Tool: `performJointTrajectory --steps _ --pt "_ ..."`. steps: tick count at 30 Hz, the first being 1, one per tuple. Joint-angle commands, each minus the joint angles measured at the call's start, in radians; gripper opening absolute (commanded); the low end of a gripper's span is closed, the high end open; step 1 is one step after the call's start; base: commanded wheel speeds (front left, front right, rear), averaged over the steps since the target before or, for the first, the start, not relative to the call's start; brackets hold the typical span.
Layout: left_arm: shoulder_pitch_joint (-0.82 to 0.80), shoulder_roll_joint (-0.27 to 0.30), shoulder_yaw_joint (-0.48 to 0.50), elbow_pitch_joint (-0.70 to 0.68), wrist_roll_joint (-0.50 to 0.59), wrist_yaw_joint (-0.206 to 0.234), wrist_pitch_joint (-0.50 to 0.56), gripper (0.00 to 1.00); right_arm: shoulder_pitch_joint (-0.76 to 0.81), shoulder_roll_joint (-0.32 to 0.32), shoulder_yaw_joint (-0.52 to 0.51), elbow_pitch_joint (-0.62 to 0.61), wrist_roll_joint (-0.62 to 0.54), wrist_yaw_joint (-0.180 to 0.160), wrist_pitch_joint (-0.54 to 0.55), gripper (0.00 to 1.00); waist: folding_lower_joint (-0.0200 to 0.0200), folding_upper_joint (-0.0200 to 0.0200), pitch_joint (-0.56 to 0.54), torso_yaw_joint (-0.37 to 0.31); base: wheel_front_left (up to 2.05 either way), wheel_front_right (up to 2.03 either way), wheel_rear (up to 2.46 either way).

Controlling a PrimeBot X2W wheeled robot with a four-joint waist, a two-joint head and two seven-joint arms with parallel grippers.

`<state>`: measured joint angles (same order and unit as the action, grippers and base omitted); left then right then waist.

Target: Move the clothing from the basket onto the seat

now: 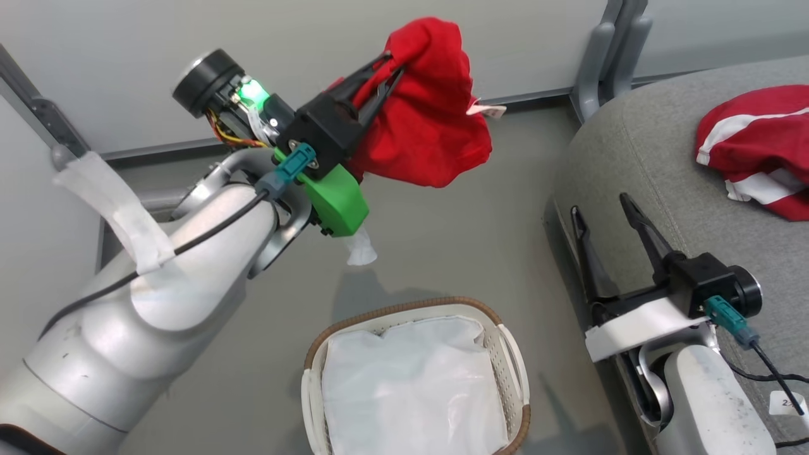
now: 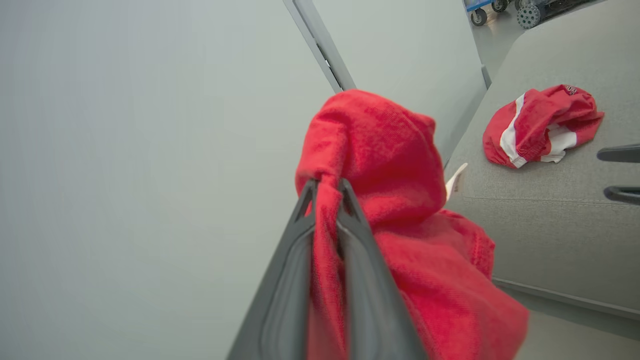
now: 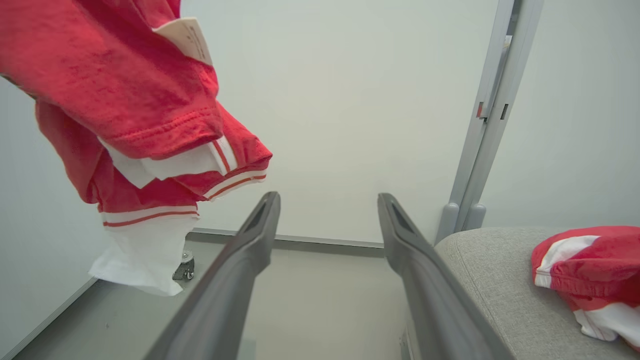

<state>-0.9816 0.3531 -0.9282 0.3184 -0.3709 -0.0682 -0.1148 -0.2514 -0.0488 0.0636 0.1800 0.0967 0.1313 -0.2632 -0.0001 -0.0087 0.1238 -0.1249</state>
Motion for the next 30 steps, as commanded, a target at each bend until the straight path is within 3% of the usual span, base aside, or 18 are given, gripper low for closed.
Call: performJointTrajectory --steps 1,16,30 --pt "-0.022 0.011 0.009 -0.014 -0.009 0.008 0.007 0.00 -0.001 -0.003 0.013 0.003 -0.001 -0.001 -0.002 1.00 0.0001 0.0087 -0.018 -0.002 0.00 0.00 0.00" --pt "-0.056 0.007 0.001 -0.116 -0.027 0.006 0.048 0.00 -0.098 -0.003 0.182 0.032 -0.008 -0.001 -0.002 1.00 0.0001 0.0087 -0.024 0.020 0.00 0.00 0.00" --pt "-0.036 -0.006 -0.034 -0.149 -0.024 0.006 0.041 0.00 -0.221 -0.003 0.290 0.004 0.057 -0.001 -0.002 1.00 0.0001 0.0087 -0.017 0.034 0.00 0.00 0.00"
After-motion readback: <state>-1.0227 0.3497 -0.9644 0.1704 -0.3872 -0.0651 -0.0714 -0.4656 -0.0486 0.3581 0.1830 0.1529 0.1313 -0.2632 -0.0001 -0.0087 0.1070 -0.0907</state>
